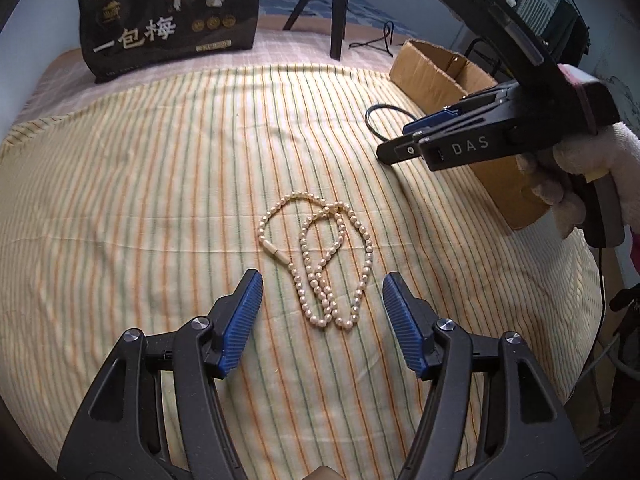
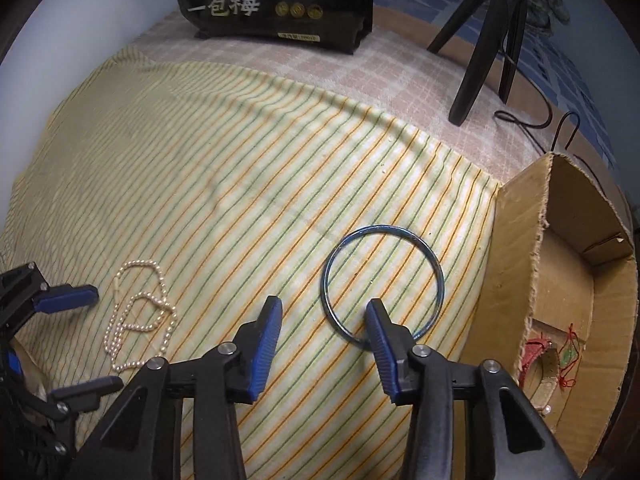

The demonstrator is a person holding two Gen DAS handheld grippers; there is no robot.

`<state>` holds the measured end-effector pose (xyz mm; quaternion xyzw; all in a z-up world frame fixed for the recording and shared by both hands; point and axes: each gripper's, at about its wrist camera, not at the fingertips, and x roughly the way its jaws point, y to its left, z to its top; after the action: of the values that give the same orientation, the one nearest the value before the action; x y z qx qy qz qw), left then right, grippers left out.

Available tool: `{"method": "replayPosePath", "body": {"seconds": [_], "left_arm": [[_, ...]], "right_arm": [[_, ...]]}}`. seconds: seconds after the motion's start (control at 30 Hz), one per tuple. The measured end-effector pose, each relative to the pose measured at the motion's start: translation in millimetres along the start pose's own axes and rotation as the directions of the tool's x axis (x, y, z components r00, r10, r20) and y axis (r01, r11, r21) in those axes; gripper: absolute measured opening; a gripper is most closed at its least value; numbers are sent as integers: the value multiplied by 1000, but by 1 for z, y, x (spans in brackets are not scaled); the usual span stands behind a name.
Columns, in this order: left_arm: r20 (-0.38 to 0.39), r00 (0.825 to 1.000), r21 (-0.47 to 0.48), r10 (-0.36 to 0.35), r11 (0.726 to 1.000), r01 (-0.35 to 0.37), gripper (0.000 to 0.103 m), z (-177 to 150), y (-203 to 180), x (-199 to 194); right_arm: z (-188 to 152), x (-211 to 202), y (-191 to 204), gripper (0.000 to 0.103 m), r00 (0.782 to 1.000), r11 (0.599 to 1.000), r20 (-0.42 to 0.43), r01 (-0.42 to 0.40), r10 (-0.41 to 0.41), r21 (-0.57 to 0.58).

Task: Organize jewelry
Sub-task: 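Grasp the long pearl strand with the left tool while the right tool grasps the blue bangle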

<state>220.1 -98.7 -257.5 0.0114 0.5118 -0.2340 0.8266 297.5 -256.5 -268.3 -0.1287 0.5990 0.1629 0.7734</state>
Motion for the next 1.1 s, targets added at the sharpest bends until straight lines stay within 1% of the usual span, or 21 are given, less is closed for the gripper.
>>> {"method": "replayPosePath", "body": {"seconds": [0.3,0.4,0.47,0.5,0.53,0.57,0.6,0.63,0.67,0.7,0.77,0.87,0.9,1.1], "left_arm": [[-2,997,57,72,996,-72,64,5,-11,18],[13,995,72,100,992,-101,64,6,-13,23],[23,993,79,119,990,-121,63,6,-15,24],[29,992,82,127,988,-129,58,7,-14,25],[37,990,82,136,987,-139,55,8,-13,25],[40,990,78,138,987,-141,47,8,-12,24],[42,989,71,140,987,-143,38,9,-10,24],[43,989,56,141,988,-143,33,10,-5,23],[43,989,45,138,989,-140,24,11,-2,22],[42,990,33,137,990,-138,15,12,1,22],[41,991,16,131,991,-132,8,15,8,23],[43,994,-13,99,995,-99,6,15,15,22],[46,994,-17,98,995,-97,4,15,16,22],[60,994,-67,87,994,-83,2,11,25,13]], "right_arm": [[7,8,1,43,1000,1000,-20,13,-13,7],[8,10,3,37,1000,1000,-19,14,-13,11],[9,10,5,29,1000,1000,-16,11,-11,12],[10,11,7,27,1000,1000,-15,9,-9,11],[12,12,10,23,1000,1000,-14,9,-8,8],[12,12,12,20,1000,1000,-12,7,-7,4],[13,14,15,19,1000,1000,-12,8,-8,1],[10,11,14,15,1000,1000,-10,6,-6,0],[10,11,15,10,1000,1000,-9,1,-1,-2],[10,11,18,9,1000,1000,-9,-3,3,-3],[10,11,21,3,1000,1000,-7,-6,6,-4],[10,11,23,1,1000,1000,-1,-18,18,1],[10,12,21,1,1000,1000,3,-28,28,5],[4,2,10,1,991,990,50,-126,123,64]]}}
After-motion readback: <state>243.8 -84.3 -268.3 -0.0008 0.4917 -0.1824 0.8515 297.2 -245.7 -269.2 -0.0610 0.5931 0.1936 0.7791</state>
